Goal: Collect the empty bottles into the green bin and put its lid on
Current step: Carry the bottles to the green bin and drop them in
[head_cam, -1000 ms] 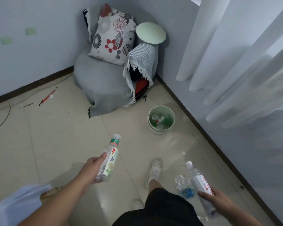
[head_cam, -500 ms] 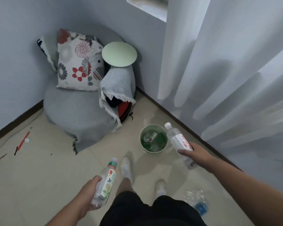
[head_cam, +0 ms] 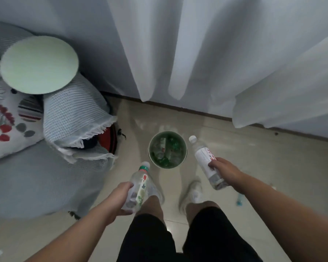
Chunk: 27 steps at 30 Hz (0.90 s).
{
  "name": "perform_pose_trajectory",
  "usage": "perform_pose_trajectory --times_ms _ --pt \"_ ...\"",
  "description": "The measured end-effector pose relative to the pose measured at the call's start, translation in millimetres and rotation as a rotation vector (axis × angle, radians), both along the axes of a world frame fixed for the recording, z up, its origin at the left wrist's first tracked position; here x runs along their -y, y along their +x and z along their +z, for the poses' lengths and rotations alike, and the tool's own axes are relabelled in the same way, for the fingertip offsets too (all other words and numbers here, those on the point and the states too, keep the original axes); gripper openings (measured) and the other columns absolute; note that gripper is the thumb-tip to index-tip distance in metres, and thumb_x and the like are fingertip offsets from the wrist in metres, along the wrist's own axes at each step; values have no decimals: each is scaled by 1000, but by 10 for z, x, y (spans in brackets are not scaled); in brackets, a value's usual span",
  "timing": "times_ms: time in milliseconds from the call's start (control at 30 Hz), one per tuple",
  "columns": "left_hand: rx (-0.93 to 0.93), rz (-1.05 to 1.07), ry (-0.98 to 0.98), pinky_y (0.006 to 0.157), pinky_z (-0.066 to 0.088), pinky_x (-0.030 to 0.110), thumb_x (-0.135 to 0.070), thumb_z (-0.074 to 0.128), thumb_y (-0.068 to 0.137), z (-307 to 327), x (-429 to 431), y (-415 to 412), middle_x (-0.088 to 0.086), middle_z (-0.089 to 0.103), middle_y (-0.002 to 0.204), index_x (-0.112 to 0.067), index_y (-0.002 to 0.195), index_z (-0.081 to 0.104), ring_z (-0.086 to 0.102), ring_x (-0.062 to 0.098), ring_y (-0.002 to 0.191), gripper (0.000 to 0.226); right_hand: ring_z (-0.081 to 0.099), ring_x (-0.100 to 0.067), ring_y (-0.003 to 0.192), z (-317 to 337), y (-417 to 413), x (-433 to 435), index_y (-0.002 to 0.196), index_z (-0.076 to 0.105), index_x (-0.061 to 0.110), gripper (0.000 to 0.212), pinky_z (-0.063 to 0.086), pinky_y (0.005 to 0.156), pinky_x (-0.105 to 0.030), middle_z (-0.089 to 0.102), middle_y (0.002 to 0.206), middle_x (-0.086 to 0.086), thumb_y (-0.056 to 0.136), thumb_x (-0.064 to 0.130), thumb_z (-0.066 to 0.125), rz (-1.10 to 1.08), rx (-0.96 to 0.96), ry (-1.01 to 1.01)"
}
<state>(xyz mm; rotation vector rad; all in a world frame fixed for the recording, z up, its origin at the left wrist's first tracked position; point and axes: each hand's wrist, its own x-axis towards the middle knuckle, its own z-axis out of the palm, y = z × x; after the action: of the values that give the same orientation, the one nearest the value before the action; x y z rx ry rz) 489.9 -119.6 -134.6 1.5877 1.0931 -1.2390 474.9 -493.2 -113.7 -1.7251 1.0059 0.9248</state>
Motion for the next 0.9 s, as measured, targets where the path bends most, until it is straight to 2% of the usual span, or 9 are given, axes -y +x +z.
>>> perform_pose_trajectory --times_ms 67,200,300,400,533,633,700,767,900 --pt "2 -77 -58 60 61 37 -52 51 91 -254 102 225 4 69 111 -32 116 58 73 28 93 33 64 -26 90 -293 25 -74 116 60 19 30 50 71 -35 64 107 -11 91 35 54 -24 -50 13" --pt "34 -175 -130 64 63 38 -60 49 90 -967 397 586 3 67 117 -32 120 57 72 28 100 41 63 -16 88 -1084 146 -220 132 51 21 50 48 65 -30 62 113 -6 87 42 63 -75 -91 24" --pt "54 -165 -144 60 63 38 -57 50 95 -1655 634 748 2 64 119 -32 126 51 71 29 101 40 67 -23 93 -1823 286 -321 135 53 21 59 57 68 -34 64 120 -7 84 47 69 -109 -119 78" --pt "48 -99 -118 57 62 37 -53 50 95 -2285 807 871 4 65 114 -32 124 53 72 31 96 37 71 -33 93 -2455 420 -437 132 56 17 59 64 69 -45 66 114 -13 83 46 73 -194 -157 188" --pt "8 54 -100 56 60 35 -46 50 94 -3047 976 969 11 71 108 -24 121 59 74 30 86 37 71 -36 92 -3130 566 -564 127 57 18 64 63 65 -44 65 113 -16 77 50 80 -361 -233 296" --pt "9 146 -122 58 60 36 -43 58 92 -3504 1046 1010 12 77 90 -20 107 63 77 26 73 28 72 -36 96 -3588 627 -665 129 56 17 64 63 66 -43 68 115 -16 79 49 79 -497 -229 385" --pt "29 157 -145 57 60 35 -43 60 94 -3716 1077 1050 10 78 82 -19 104 64 76 22 67 26 72 -36 99 -3812 661 -724 131 55 14 61 63 77 -48 70 116 -17 83 45 77 -598 -194 420" --pt "57 162 -168 57 60 33 -46 58 96 -3873 1100 1086 7 80 78 -18 110 65 75 21 69 33 71 -36 100 -3988 686 -777 129 56 13 57 62 83 -50 69 115 -16 85 42 77 -673 -167 423" --pt "105 167 -188 55 57 29 -55 53 98 -4038 1159 1156 1 81 78 -25 113 64 77 18 67 36 73 -31 95 -4172 716 -847 125 59 15 50 64 78 -43 71 112 -13 85 36 78 -712 -135 429"
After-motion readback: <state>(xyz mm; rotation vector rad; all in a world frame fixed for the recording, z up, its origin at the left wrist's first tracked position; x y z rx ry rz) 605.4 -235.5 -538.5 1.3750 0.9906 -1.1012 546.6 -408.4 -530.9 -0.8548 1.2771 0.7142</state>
